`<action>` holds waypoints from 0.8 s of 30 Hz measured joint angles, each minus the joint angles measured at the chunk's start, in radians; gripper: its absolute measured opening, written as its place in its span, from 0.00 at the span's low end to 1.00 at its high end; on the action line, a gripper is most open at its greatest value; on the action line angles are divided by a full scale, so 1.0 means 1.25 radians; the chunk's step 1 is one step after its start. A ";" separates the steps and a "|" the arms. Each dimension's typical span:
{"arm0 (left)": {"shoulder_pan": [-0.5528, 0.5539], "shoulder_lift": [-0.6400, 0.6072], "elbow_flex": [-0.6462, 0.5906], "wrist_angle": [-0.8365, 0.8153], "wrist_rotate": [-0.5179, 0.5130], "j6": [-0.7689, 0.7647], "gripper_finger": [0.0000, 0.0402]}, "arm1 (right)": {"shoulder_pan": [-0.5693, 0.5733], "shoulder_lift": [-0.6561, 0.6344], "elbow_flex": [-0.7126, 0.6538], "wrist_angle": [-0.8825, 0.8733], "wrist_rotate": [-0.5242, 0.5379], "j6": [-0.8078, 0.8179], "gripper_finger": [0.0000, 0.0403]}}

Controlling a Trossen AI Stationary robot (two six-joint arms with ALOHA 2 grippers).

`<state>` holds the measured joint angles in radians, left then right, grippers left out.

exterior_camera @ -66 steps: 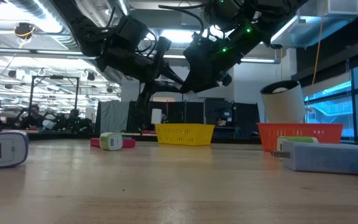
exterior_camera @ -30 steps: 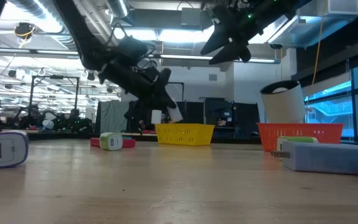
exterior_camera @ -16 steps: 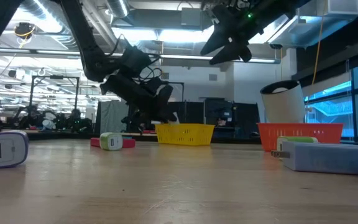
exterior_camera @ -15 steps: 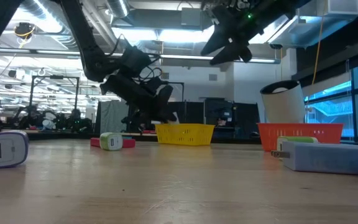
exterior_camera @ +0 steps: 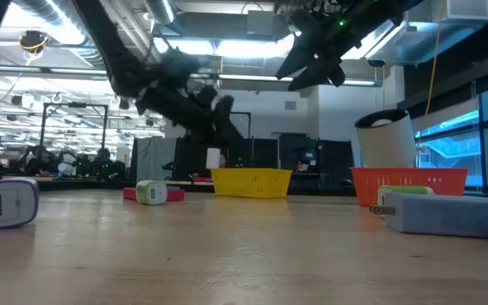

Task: Pick & Place Office items
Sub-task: Put the top light blue digital clock into the yellow bin

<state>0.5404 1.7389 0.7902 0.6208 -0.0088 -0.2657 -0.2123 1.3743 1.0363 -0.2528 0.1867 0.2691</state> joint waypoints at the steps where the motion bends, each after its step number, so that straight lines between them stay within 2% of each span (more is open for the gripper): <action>1: 0.000 -0.021 0.000 -0.010 0.000 0.013 0.47 | 0.000 0.000 0.000 -0.005 0.000 0.000 0.65; 4: -0.009 -0.093 0.000 -0.091 -0.003 0.053 0.47 | 0.000 0.000 0.000 -0.019 0.000 0.000 0.65; 6: -0.025 -0.139 0.001 -0.190 -0.028 0.056 0.47 | 0.000 0.001 0.000 -0.029 0.000 0.004 0.65; 11: -0.080 -0.239 0.001 -0.502 -0.174 0.045 0.51 | 0.000 0.001 0.000 -0.050 -0.003 0.007 0.65; 14: -0.106 -0.259 0.001 -0.636 -0.271 -0.032 0.56 | 0.000 0.001 0.000 -0.050 -0.003 0.007 0.65; 20: -0.111 -0.224 0.001 -0.722 -0.277 -0.262 0.67 | -0.001 0.001 0.000 -0.050 -0.002 0.000 0.65; 24: -0.111 -0.173 0.001 -0.717 -0.341 -0.340 0.69 | -0.001 0.001 0.000 -0.050 -0.002 -0.006 0.65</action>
<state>0.4019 1.5223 0.7910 -0.2754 -0.4352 -0.6912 -0.2134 1.3750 1.0363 -0.3153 0.1837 0.2611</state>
